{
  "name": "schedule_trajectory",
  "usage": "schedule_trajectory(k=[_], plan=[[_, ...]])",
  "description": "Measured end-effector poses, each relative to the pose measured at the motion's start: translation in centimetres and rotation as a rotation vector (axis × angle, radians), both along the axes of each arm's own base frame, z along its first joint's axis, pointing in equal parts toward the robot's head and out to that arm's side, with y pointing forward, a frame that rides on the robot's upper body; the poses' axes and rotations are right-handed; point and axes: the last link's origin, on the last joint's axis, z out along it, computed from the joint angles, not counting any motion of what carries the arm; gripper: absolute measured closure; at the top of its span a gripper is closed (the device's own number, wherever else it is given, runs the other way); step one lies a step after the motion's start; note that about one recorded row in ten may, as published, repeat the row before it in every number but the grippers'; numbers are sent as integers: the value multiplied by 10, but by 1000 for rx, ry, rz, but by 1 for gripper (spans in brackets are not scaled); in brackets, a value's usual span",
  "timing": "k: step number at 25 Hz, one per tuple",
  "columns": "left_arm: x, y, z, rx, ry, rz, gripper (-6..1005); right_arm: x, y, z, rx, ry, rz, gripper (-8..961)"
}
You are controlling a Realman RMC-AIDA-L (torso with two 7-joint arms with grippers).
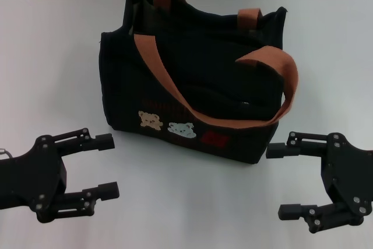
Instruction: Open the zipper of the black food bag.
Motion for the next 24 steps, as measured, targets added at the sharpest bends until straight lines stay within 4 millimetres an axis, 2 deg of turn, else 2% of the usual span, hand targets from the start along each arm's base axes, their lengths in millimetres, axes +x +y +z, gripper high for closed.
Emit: schedule_trajectory(k=[24], plan=[[16,16,-4,1,-35,-32,234,-10,4,-3,-11,26,26,118]])
